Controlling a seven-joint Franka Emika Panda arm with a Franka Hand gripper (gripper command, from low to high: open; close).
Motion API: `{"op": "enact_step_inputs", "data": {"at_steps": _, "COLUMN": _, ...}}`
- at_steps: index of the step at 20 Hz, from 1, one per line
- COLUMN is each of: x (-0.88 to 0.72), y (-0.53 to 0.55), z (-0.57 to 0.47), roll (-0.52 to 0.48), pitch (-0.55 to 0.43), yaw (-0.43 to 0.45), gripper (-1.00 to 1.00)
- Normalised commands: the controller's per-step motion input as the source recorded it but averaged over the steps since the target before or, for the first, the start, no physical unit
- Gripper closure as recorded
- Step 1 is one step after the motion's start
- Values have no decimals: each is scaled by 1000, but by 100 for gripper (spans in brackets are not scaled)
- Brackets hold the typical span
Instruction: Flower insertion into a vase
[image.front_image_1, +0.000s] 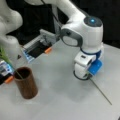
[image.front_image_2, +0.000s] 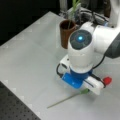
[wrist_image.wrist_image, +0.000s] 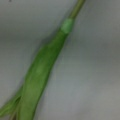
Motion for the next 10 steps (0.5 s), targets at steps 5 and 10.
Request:
{"op": "enact_step_inputs", "data": {"at_steps": 5, "x": 270, "y": 44, "z": -131, "roll": -224, "pitch": 111, "yaw": 92, "gripper": -100}}
{"op": "enact_step_inputs", "data": {"at_steps": 10, "x": 346, "y": 0, "z": -103, "roll": -235, "pitch": 30, "yaw": 87, "gripper": -100}}
